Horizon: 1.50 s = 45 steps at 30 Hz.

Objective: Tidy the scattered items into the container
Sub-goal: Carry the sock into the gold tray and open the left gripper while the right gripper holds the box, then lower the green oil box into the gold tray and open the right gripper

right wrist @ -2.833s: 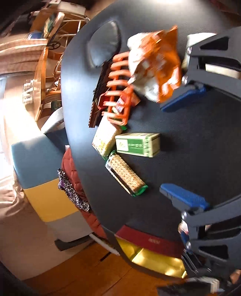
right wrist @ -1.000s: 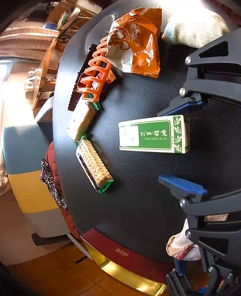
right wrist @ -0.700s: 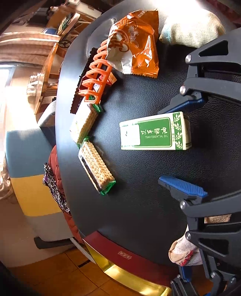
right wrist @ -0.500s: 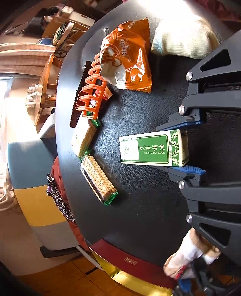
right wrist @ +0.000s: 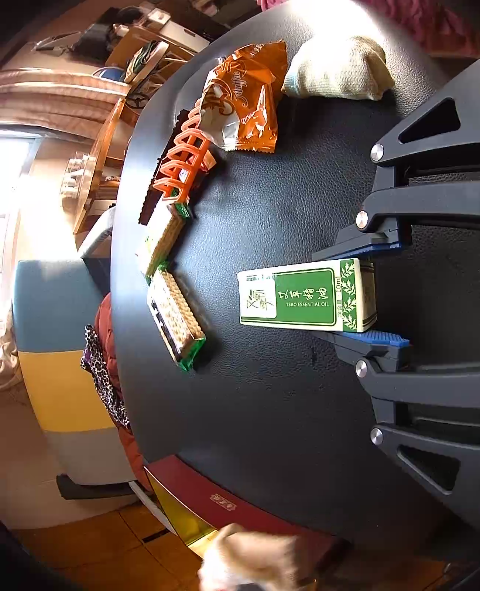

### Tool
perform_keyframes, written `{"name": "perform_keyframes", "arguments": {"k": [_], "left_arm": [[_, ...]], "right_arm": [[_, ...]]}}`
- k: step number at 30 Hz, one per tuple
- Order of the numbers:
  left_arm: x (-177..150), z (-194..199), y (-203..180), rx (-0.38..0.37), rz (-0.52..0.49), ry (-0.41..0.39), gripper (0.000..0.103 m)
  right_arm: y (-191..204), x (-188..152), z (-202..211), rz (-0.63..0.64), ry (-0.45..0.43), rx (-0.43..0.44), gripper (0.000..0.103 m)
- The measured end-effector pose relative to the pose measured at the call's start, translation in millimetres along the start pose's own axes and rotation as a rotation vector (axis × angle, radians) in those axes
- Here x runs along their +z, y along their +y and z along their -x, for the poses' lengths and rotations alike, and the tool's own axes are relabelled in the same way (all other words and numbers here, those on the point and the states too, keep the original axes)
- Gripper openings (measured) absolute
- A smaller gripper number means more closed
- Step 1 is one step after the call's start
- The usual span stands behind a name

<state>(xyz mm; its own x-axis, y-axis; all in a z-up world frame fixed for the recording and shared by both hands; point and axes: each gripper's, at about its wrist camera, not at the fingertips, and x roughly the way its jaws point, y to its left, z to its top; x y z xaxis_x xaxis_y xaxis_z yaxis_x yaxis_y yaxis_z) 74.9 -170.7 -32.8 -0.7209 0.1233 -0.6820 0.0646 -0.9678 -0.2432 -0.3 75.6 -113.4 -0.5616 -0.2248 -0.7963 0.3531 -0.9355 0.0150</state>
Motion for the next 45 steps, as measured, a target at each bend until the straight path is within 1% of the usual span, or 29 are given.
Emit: {"name": "perform_keyframes", "arguments": {"k": [4, 7, 9, 15, 19, 21, 22, 27, 31, 35, 38, 42, 45], "left_arm": [[12, 0, 58, 0.123, 0.085, -0.006, 0.038], [16, -12, 95, 0.192, 0.134, 0.024, 0.037], [16, -21, 110, 0.233, 0.140, 0.041, 0.037], [13, -47, 138, 0.292, 0.170, 0.104, 0.037], [4, -51, 140, 0.315, 0.181, 0.126, 0.042], [1, -49, 139, 0.317, 0.189, 0.125, 0.044], [0, -48, 140, 0.323, 0.197, 0.124, 0.049], [-5, -36, 147, 0.363, 0.236, 0.107, 0.054], [-10, -16, 144, 0.382, 0.254, 0.075, 0.054], [-15, 13, 131, 0.396, 0.248, 0.007, 0.054], [-16, 25, 117, 0.360, 0.233, -0.019, 0.055], [-20, 33, 101, 0.343, 0.204, -0.035, 0.055], [-24, 38, 95, 0.346, 0.189, -0.040, 0.055]], "right_arm": [[2, 0, -1, 0.003, 0.005, -0.004, 0.032], [3, 0, -1, 0.007, 0.009, -0.010, 0.032], [4, 1, -1, 0.010, 0.011, -0.014, 0.032], [5, 1, -2, 0.020, 0.017, -0.022, 0.032], [5, 1, -2, 0.018, 0.016, -0.024, 0.032], [5, 0, -2, 0.018, 0.015, -0.025, 0.032], [5, 0, -2, 0.017, 0.014, -0.025, 0.032], [5, 0, -2, 0.014, 0.014, -0.026, 0.032], [5, 2, 0, -0.006, 0.017, -0.027, 0.031], [8, 4, 1, -0.025, 0.019, -0.013, 0.031], [20, 5, 7, 0.022, 0.003, -0.020, 0.031], [42, 11, 17, 0.051, -0.015, 0.040, 0.031], [66, 23, 28, 0.083, -0.043, 0.109, 0.031]]}}
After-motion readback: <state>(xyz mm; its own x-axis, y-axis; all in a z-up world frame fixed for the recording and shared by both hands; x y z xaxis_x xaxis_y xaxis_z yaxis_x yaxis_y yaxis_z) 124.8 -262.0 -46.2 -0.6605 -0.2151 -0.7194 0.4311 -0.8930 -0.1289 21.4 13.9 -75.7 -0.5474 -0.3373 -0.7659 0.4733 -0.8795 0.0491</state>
